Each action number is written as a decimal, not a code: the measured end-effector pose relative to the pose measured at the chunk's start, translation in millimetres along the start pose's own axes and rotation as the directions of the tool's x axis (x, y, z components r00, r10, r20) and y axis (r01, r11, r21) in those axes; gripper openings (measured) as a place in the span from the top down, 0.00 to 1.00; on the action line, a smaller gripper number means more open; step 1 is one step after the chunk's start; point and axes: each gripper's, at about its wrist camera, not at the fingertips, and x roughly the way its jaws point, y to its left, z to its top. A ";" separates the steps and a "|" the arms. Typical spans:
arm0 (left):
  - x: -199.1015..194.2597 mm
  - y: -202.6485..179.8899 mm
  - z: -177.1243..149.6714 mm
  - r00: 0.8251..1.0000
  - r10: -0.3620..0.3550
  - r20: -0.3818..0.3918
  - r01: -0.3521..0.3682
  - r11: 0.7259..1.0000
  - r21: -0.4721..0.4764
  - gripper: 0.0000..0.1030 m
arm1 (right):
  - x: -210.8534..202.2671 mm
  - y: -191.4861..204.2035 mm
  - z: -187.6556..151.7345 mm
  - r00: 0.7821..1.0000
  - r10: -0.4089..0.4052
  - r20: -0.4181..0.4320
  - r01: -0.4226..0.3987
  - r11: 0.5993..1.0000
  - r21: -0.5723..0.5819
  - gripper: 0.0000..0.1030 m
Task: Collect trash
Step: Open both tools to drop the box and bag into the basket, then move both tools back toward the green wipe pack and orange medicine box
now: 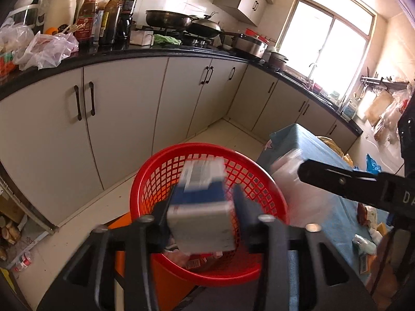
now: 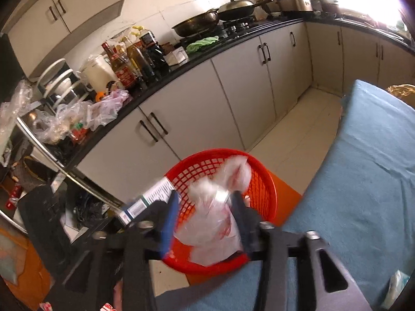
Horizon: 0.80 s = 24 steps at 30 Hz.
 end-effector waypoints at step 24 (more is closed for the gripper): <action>-29.9 -129.9 -53.0 0.983 -0.166 -0.075 0.179 0.957 0.229 0.36 | -182.0 -122.7 -102.3 0.980 -0.112 0.166 0.085 0.983 0.160 0.43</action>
